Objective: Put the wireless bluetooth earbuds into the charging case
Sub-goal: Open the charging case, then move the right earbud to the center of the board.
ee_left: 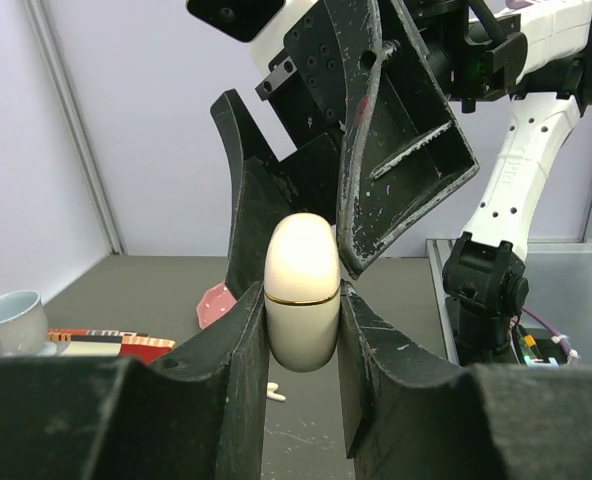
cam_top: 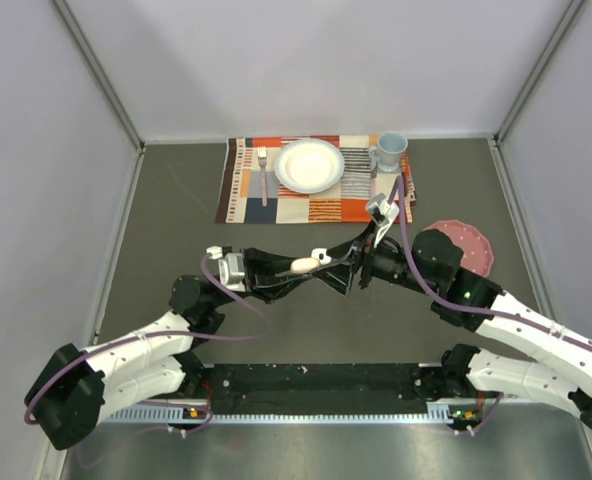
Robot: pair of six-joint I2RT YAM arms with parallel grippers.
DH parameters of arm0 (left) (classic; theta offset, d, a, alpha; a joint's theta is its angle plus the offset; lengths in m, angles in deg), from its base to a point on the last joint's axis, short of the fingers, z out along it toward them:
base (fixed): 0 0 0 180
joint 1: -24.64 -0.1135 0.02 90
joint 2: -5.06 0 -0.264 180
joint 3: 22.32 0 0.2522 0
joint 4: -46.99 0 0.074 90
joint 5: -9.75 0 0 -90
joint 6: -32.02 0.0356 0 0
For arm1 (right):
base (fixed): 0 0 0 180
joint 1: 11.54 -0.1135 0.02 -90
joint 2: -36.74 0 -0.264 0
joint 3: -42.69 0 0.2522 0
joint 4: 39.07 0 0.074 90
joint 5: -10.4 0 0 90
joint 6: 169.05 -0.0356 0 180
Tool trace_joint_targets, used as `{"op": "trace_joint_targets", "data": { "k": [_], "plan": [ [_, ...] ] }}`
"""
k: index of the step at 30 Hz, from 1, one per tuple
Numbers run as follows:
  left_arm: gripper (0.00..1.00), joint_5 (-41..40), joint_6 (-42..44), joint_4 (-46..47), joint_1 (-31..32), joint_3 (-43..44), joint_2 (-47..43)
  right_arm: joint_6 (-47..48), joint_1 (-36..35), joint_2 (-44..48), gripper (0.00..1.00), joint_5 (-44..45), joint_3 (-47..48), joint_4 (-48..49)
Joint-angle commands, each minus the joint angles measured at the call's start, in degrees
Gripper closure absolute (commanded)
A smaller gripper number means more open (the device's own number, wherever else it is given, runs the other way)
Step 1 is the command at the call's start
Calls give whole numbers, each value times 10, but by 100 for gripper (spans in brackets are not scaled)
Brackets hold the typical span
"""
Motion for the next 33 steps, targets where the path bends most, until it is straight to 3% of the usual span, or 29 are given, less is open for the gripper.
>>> {"op": "trace_joint_targets", "data": {
  "k": [1, 14, 27, 31, 33],
  "plan": [
    [100, 31, -4, 36, -1, 17, 0, -7, -5, 3, 23, 40, 13, 24],
    [100, 75, 0, 34, 0, 28, 15, -37, -5, 16, 23, 58, 5, 55],
    [100, 2, 26, 14, 0, 6, -7, -60, -5, 73, 18, 77, 5, 57],
    [100, -23, 34, 8, -1, -1, -16, -59, -4, 97, 17, 166, 7, -25],
    [100, -32, 36, 3, -2, -4, -28, -64, -2, 105, 15, 262, 9, -77]
  ]
}}
